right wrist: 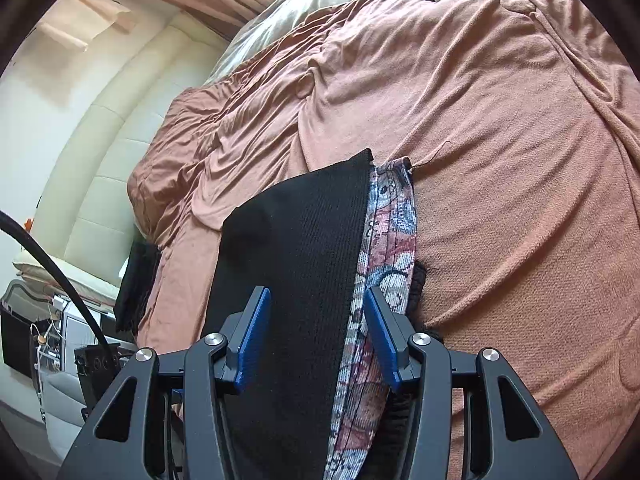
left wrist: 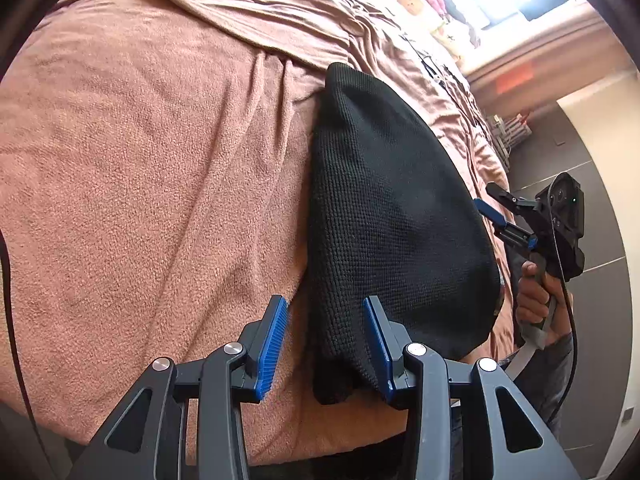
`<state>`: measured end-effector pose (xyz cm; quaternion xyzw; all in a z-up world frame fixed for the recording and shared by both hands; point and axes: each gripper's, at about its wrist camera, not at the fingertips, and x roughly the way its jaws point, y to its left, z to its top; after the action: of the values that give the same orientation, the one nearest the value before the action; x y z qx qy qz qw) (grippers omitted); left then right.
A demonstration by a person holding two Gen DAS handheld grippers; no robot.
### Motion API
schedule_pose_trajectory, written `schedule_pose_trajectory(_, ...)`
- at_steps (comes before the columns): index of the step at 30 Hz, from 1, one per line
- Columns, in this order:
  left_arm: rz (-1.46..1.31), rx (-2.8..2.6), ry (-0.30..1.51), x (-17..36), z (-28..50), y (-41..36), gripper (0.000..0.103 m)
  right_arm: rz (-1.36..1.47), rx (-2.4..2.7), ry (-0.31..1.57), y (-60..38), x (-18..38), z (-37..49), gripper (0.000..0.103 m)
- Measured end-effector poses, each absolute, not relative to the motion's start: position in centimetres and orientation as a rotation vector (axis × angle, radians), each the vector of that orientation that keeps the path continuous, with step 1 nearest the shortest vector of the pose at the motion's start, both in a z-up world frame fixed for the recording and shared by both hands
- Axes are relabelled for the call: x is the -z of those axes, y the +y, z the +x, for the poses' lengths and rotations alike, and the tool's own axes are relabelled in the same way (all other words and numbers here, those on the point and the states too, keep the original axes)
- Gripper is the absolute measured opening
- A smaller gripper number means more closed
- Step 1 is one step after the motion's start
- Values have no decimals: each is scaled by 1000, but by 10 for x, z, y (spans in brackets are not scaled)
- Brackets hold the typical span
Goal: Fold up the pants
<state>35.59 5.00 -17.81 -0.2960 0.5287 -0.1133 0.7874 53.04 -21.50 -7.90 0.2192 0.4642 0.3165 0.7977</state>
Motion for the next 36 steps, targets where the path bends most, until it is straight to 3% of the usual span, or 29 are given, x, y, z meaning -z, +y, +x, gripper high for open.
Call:
schedule_pose_trajectory(11,-669,217,1145,186,364,52,42,546,-735,1042,-210,94,559,45)
schedule_pose_trajectory(17,-667,211,1144,187,368,52,42,538,-738,1039,-214,100,560,1)
schedule_pose_trajectory(36,-627,233,1145,188,395,34,42,459,-597,905,-239,70,505,0)
